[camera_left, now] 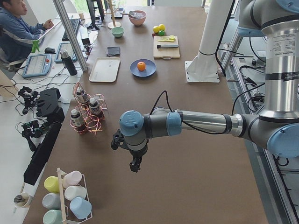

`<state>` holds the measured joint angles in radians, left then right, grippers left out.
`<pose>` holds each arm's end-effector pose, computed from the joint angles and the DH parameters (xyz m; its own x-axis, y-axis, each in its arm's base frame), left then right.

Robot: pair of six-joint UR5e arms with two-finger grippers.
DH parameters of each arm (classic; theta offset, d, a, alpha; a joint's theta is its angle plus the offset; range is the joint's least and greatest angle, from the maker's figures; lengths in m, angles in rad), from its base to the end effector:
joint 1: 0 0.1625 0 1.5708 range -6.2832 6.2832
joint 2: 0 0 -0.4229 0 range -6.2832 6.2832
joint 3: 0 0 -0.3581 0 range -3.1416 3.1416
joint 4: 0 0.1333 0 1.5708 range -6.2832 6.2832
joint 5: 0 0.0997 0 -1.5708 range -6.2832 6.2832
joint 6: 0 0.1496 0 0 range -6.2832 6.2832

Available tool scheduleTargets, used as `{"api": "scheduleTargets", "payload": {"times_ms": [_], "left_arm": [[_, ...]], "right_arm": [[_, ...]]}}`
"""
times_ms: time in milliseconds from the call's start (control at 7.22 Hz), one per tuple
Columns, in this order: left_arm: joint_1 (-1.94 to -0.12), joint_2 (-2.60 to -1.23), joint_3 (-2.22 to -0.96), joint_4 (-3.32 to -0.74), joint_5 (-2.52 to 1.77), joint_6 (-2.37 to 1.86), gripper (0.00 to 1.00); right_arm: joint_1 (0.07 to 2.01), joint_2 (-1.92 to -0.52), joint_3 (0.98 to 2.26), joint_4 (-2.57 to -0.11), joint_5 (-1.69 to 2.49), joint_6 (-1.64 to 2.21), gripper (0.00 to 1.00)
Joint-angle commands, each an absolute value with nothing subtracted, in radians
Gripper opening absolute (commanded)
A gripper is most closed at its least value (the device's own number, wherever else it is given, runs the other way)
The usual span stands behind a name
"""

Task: Pick orange to plate

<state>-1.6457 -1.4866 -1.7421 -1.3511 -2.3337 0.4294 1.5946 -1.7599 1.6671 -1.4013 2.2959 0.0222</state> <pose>-0.0602 -0.4023 0.6731 0.6800 0.2795 -0.6778 -0.2298 0.9592 0.1650 0.0432 -0.3841 0.7150 0.7487 -0.0109 0.6628 -0.0404 0.9973 0.0619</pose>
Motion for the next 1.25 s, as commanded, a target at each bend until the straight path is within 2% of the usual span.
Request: {"api": "scheduleTargets", "payload": {"times_ms": [0,1108], "left_arm": [[-1.646,-1.494,-1.735,-1.350,-2.333,0.422,0.98],[-1.647,-1.483,-1.733,-1.353,-2.338,0.422,0.98]], "right_arm": [[1.595,-1.761,1.660,-1.399,2.307,0.018,1.00],[1.591,-1.755,1.658,-1.385,2.326,0.017,1.00]]}}
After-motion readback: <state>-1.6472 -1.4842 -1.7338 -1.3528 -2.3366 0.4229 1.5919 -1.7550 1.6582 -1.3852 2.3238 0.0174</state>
